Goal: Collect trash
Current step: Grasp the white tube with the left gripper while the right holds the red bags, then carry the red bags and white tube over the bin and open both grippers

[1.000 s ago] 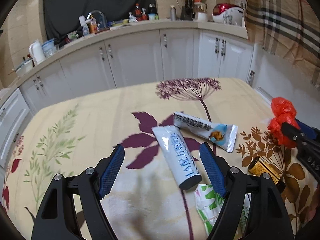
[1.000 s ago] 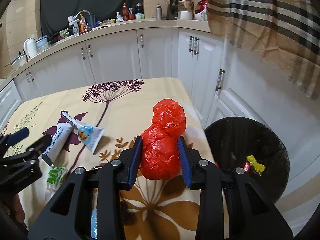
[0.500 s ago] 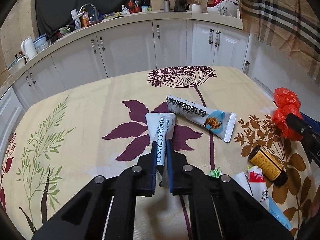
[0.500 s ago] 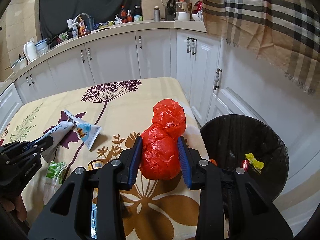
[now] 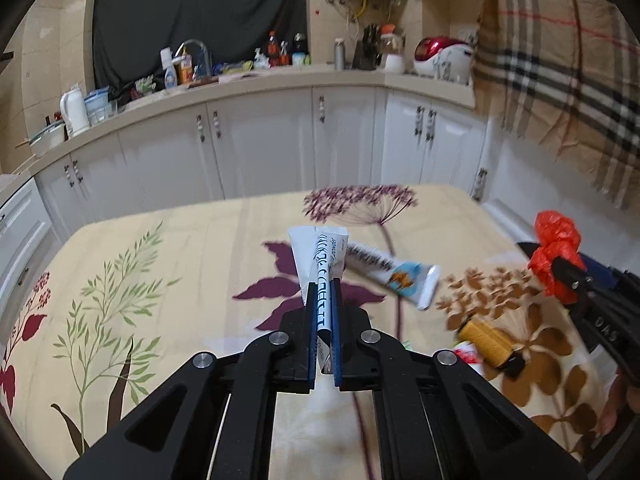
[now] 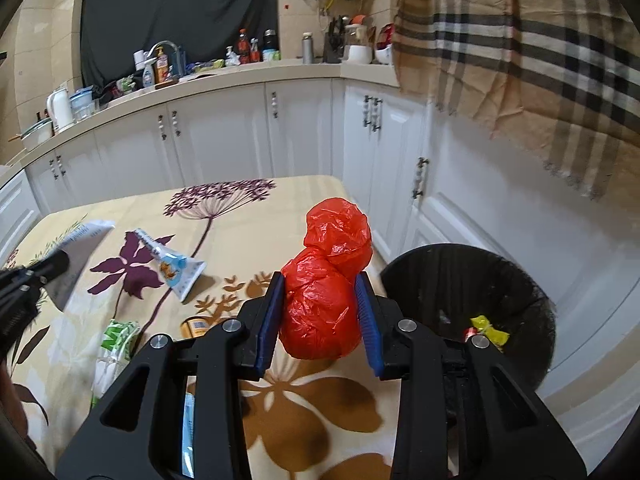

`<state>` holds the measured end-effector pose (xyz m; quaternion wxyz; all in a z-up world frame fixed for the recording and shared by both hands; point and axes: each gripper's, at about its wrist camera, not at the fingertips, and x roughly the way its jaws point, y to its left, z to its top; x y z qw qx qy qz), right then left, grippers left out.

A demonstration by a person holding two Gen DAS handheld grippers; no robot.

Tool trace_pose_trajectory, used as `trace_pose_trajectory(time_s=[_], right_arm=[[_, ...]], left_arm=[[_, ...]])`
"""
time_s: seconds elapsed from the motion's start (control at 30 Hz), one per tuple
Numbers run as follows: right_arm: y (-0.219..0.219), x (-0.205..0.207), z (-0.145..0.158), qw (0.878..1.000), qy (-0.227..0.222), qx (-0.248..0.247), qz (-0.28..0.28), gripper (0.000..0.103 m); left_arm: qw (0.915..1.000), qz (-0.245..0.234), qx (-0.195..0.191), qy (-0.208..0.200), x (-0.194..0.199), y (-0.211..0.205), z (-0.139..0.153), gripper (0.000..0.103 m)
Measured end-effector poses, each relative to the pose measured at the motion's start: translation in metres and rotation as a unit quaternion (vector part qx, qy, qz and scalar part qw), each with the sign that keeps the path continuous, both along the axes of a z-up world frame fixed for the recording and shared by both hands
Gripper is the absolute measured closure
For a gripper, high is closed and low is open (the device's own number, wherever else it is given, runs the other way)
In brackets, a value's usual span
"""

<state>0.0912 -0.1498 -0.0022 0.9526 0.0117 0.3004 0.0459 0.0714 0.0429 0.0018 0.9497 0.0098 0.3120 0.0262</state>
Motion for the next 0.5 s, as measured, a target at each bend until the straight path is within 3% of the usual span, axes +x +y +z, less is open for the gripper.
trace_pose_trajectory(time_s=[0.5], right_arm=[[-0.075,-0.016,0.007,0.993,-0.032,-0.030,-0.106,0.069]], left_arm=[[0.9943,-0.099,-0.020,-0.034,0.016,-0.087,0.015,0.097]])
